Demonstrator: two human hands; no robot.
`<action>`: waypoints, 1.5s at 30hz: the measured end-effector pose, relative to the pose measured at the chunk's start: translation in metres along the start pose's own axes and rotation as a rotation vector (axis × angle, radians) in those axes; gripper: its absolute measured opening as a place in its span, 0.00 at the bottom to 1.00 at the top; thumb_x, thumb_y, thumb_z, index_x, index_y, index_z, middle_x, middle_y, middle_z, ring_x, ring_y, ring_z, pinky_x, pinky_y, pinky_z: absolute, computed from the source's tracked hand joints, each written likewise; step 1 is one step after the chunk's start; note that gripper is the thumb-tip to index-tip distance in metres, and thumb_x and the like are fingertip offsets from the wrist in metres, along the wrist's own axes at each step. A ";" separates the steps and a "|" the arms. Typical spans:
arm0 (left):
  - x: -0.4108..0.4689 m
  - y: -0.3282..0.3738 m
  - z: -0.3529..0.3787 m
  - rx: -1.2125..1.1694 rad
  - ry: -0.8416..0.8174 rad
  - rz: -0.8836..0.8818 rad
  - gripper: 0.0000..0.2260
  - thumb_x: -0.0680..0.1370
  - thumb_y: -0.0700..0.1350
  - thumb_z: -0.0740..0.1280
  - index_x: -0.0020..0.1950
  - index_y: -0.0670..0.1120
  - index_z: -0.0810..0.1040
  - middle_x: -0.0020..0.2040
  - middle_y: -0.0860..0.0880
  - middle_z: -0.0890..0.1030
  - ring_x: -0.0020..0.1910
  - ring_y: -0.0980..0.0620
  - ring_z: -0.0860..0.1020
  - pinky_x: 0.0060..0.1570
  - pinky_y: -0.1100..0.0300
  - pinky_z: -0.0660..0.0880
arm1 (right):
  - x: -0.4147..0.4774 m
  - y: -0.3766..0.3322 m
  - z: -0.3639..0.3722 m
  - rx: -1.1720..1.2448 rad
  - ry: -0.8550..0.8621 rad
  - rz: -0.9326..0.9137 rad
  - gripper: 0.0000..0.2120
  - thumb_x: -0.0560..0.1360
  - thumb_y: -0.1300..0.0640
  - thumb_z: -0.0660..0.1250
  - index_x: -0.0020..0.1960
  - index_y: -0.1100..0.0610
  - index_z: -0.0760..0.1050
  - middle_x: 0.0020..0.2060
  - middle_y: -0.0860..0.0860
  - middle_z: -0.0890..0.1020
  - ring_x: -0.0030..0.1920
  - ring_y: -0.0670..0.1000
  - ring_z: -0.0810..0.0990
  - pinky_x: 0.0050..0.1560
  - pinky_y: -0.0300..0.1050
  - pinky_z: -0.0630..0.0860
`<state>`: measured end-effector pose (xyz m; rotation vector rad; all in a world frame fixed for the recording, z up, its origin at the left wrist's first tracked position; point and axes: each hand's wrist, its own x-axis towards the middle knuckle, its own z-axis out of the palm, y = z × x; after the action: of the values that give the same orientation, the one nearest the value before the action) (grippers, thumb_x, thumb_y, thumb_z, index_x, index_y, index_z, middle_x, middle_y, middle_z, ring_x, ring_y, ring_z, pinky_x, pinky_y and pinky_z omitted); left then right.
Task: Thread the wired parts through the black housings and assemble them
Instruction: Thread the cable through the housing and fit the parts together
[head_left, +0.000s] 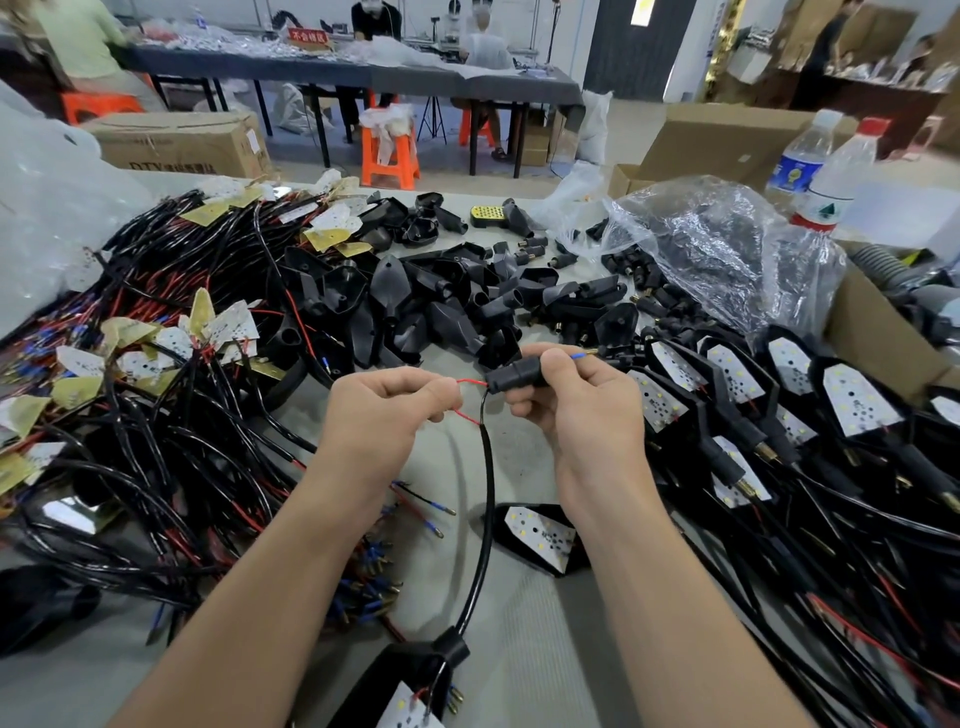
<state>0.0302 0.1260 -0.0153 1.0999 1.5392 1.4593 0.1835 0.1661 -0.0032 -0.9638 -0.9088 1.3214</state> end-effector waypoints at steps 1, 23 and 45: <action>0.000 0.000 0.000 0.018 0.026 0.027 0.04 0.72 0.46 0.78 0.37 0.51 0.88 0.35 0.50 0.84 0.36 0.58 0.78 0.44 0.60 0.72 | -0.001 0.001 0.001 -0.013 0.004 -0.006 0.11 0.82 0.66 0.60 0.47 0.63 0.81 0.31 0.57 0.82 0.28 0.51 0.79 0.31 0.41 0.77; -0.006 0.003 -0.004 0.277 0.006 0.224 0.09 0.72 0.43 0.78 0.36 0.57 0.88 0.30 0.57 0.83 0.27 0.63 0.77 0.30 0.71 0.69 | -0.003 0.000 0.002 -0.007 -0.031 0.131 0.07 0.83 0.65 0.61 0.51 0.60 0.78 0.37 0.59 0.83 0.31 0.53 0.81 0.33 0.40 0.78; -0.007 0.004 0.004 0.103 -0.180 0.104 0.07 0.77 0.40 0.74 0.47 0.52 0.89 0.39 0.47 0.88 0.37 0.55 0.83 0.41 0.66 0.78 | -0.003 -0.006 -0.006 -0.093 -0.166 0.148 0.08 0.80 0.63 0.67 0.47 0.61 0.85 0.38 0.54 0.86 0.31 0.49 0.79 0.31 0.37 0.72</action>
<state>0.0372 0.1206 -0.0116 1.3522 1.4626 1.3205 0.1908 0.1623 0.0009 -1.0198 -1.0498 1.5128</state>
